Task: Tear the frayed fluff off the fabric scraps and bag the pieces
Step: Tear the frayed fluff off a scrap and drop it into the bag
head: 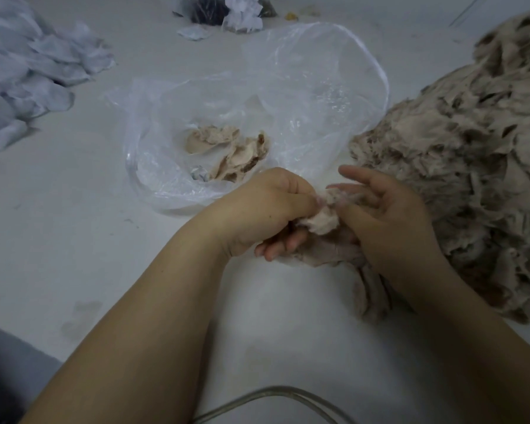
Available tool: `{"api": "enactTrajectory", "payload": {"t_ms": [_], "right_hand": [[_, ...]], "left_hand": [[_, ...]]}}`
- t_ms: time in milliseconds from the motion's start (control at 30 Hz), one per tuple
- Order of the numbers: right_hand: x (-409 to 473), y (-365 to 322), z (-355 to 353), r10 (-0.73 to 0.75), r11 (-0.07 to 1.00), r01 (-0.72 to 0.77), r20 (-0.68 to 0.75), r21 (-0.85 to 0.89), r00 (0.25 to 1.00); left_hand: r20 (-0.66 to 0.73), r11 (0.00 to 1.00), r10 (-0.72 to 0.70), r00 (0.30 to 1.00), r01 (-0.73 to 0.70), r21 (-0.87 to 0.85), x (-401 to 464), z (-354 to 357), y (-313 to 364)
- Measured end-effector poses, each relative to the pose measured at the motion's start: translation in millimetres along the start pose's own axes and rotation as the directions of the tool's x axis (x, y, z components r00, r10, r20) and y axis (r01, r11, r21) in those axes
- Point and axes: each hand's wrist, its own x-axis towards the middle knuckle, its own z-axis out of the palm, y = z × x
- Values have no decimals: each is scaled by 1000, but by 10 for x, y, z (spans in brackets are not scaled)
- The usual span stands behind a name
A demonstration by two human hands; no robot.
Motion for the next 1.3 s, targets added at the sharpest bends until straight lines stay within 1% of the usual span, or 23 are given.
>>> {"api": "enactTrajectory", "payload": {"t_ms": [33,100,167,267,400,467,567,633,667,700,733,767,800,833,867,900,933,967,1033,1167,1300], "right_hand": [[-6,-7,4,-9,1000,9,-7,-18,1000],[-20,-18,6,-45,994,40,-43,-106,998],[-41,-31,14,-59,991,53,-49,-122,997],[-74,-45,34,-52,992,50,-19,-119,998],[-79,-38,42,-103,976,97,-24,-194,994],[-65,-37,20,-91,983,81,-58,-164,994],[-37,-36,-5,1,999,-6,-151,-32,989],[-5,-30,-52,35,999,-34,-158,5,987],[-2,-41,-79,19,1000,-18,-121,8,992],[-7,-58,-112,-21,1000,21,-34,1,999],[-27,-79,-136,-70,997,71,110,-12,991],[-67,-108,-140,-98,995,103,284,-4,954],[-115,-136,-124,-94,995,102,441,5,892],[-148,-147,-98,-70,997,83,543,0,837],[-158,-137,-76,-39,998,57,569,-14,821],[-150,-123,-61,-16,1000,22,545,-6,838],[-134,-122,-45,-3,999,-14,489,32,872],[-120,-130,-32,10,995,-53,423,89,906],[-111,-147,-21,33,980,-96,334,174,942],[-120,-128,57,69,972,-130,289,196,955],[-88,-111,21,137,951,-189,214,246,967]], "left_hand": [[5,1000,-8,1000,8,2,2,-7,-1],[-6,999,-23,1000,23,22,9,-17,-6],[-32,999,-12,999,13,52,17,-4,-13],[-61,996,22,998,-16,93,24,29,-16],[-71,992,26,997,-17,124,16,9,-14],[-66,991,17,998,-8,135,3,-7,-8],[-51,993,5,999,1,114,-21,-35,5],[-68,997,11,998,-6,74,-28,-69,7],[-89,999,17,996,-13,48,-24,-85,9],[-118,1000,21,993,-19,20,-19,-98,9],[-151,1000,23,988,-24,-6,-10,-107,10],[-183,999,25,983,-31,-26,2,-108,10],[-210,999,28,977,-37,-39,12,-106,10],[-228,998,30,973,-42,-46,20,-102,9],[-231,998,31,972,-44,-51,22,-96,8],[-221,998,34,975,-47,-52,22,-90,9],[-204,998,39,978,-50,-48,17,-81,11],[-183,998,46,982,-54,-39,11,-69,13],[-141,998,53,989,-55,-12,1,-37,21],[-95,1000,14,995,-15,-9,9,16,25],[-170,995,3,986,-20,-99,19,17,27]]}}
